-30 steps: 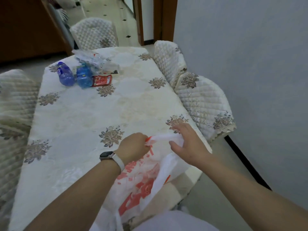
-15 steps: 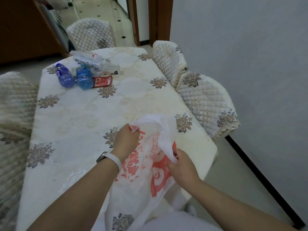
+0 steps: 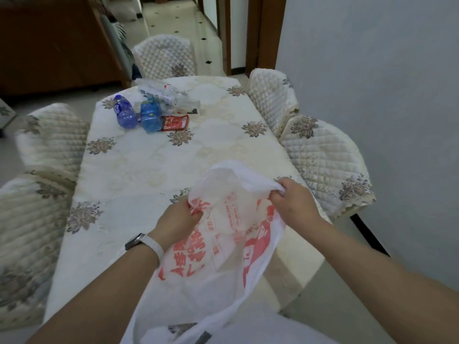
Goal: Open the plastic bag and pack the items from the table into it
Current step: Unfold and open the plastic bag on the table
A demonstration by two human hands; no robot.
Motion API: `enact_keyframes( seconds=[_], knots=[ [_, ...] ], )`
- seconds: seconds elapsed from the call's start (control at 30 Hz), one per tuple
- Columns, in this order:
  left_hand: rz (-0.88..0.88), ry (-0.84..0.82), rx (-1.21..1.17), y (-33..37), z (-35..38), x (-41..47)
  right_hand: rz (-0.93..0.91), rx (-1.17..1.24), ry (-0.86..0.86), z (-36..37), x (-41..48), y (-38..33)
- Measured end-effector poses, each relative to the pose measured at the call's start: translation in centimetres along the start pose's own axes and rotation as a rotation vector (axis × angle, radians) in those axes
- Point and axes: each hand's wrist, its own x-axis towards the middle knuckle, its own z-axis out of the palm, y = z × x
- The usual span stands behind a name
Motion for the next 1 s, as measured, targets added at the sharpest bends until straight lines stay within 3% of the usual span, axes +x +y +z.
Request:
enact_keyframes(
  seconds=[0.13,0.27,0.4,0.57,0.7,0.8,1.0],
  knots=[
    [-0.023,0.046,0.151,-1.9,-1.9,0.2,-0.086,-0.352,-0.056,-2.8,2.5,0.6],
    [-0.075,0.089,0.331,-3.8,-3.3,0.2,-0.020,-0.421,-0.101,-4.8,4.7,1.3],
    [-0.105,0.111,0.251,-3.7,-2.8,0.3,-0.027,-0.241,-0.053,-3.7,4.4,0.7],
    [-0.157,0.133,0.053,-3.6,-1.6,0.1,0.052,0.266,0.012,-1.5,1.8,1.0],
    [-0.185,0.159,-0.049,-3.8,-1.1,-0.4,0.268,0.530,0.006,-0.1,-2.5,2.8],
    [-0.194,0.129,-0.132,-2.4,-0.4,-1.2,0.386,0.563,-0.171,2.1,-4.3,3.3],
    [-0.170,-0.103,-0.181,0.1,4.3,-0.9,0.277,0.362,-0.291,6.9,-3.1,3.7]
  ],
)
